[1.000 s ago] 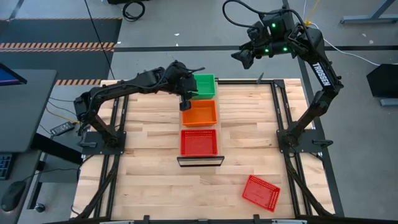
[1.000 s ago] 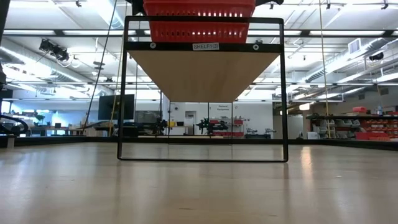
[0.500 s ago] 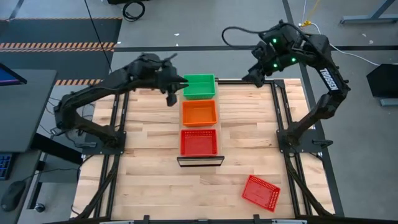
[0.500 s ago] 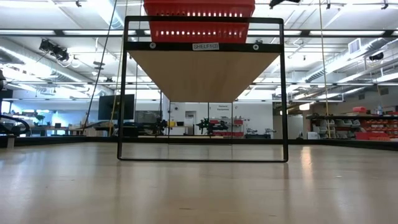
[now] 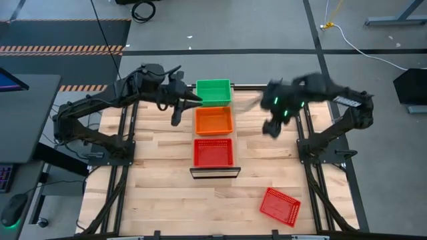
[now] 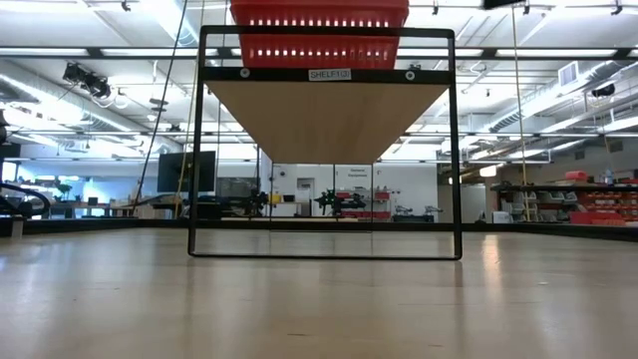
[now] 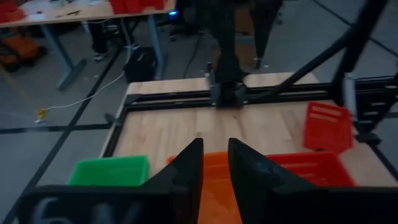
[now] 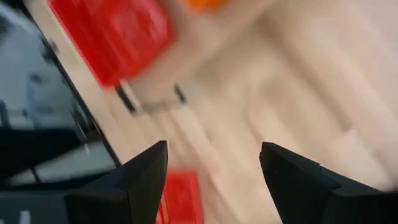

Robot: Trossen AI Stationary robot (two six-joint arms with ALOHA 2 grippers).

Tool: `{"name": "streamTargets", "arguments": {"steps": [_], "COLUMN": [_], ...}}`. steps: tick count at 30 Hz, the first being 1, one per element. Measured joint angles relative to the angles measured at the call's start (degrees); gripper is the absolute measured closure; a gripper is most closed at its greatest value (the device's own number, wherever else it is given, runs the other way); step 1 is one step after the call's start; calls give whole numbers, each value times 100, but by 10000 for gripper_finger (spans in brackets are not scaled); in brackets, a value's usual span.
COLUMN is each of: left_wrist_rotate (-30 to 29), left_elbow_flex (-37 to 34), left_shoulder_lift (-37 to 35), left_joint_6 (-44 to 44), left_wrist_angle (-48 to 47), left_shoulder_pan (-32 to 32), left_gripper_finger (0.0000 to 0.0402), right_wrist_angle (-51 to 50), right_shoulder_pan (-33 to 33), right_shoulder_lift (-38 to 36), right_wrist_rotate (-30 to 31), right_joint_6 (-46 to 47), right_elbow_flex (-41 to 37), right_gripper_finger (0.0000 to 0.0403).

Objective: Stack baskets on shelf by color
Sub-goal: Stack the red bin on top of the red bin on the shelf

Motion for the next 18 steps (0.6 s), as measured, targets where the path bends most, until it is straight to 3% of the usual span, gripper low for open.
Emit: {"name": "streamTargets", "arguments": {"steps": [8, 11, 18], "left_wrist_rotate": [44, 40, 38], "left_elbow_flex": [-2, -2, -2], "left_shoulder_lift": [-106, -163, -145], "left_joint_6": [-83, -306, -873], "left_wrist_angle": [-23, -41, 428], "left_shoulder_pan": [-199, -197, -197], "left_gripper_finger": [321, 323, 322], "right_wrist_angle": [260, 655, 1659], "right_shoulder_pan": [1992, 2788, 4192], "right_shoulder_lift": [-299, -504, -584], "right_wrist_rotate": [-96, 144, 342], "right_joint_6": [1957, 2619, 3352], "right_elbow_flex": [-1649, -2054, -3276], "right_gripper_finger": [141, 140, 139]}}
